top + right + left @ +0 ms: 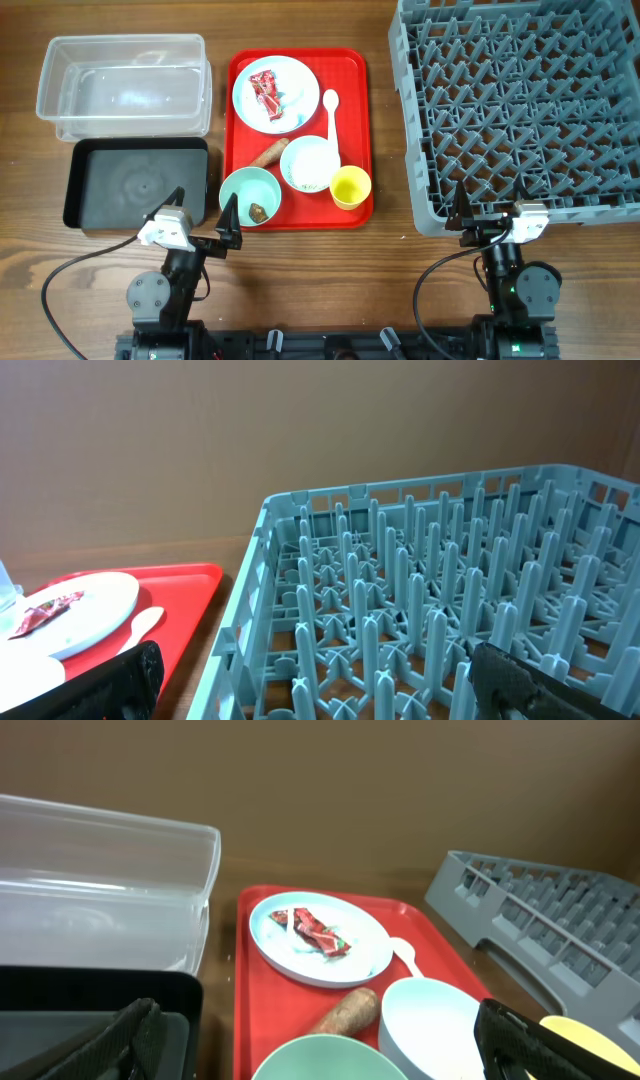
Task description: Sort waste into correct bins and load items into the dishwasher rack
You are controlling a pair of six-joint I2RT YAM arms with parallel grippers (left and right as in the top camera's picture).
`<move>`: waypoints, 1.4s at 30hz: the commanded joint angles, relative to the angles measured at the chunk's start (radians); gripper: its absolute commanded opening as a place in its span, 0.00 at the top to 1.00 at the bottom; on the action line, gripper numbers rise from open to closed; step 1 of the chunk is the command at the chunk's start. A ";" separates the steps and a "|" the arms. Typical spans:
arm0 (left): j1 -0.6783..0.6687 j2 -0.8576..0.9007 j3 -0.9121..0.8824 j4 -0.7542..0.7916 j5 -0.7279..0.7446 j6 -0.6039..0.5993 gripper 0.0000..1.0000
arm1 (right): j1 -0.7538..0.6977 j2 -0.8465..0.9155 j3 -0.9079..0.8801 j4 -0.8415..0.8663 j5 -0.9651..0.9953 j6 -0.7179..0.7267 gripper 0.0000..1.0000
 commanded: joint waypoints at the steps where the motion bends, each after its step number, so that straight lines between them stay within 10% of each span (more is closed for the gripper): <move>1: -0.004 -0.011 -0.007 0.071 -0.002 0.019 0.00 | 0.005 -0.010 -0.001 0.030 0.013 -0.057 0.00; 22: -0.004 0.131 0.300 -0.087 0.021 0.043 0.00 | 0.005 0.042 0.236 0.008 -0.108 -0.074 0.00; 42: -0.032 1.130 1.254 -0.742 -0.026 0.180 0.00 | 0.005 0.681 0.876 -0.463 -0.148 -0.098 0.00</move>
